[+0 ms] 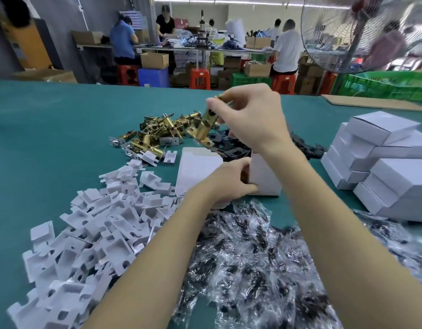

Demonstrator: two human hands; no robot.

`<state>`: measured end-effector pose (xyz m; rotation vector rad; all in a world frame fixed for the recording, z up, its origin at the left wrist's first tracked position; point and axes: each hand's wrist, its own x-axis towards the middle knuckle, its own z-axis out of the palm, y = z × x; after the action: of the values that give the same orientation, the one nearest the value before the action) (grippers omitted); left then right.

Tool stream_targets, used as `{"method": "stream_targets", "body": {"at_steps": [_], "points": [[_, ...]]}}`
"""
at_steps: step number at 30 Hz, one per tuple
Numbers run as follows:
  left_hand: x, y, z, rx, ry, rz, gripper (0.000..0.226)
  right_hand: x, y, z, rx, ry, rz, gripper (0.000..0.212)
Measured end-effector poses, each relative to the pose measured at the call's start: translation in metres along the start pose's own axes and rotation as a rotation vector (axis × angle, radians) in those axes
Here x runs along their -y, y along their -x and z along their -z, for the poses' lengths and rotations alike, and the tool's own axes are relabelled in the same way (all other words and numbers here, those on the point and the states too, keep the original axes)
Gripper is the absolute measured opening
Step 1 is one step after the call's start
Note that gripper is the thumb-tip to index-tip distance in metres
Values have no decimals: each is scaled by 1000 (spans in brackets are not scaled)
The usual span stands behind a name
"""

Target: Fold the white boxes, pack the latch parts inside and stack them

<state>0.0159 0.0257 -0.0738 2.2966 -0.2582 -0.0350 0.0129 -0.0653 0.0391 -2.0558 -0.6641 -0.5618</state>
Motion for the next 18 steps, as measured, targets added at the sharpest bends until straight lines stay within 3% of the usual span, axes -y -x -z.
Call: {"method": "stream_targets", "body": {"at_steps": [3,9,18], "points": [[0,-3,-3,34,15,17,58,-2,5,54,-101,-195,-45,17],[2,-6,-3,38,49,22,54,-31,11,97,-191,-276,-243,28],[3,-6,-2,31,51,-25,47,-56,8,91,-138,-96,-258,25]]}}
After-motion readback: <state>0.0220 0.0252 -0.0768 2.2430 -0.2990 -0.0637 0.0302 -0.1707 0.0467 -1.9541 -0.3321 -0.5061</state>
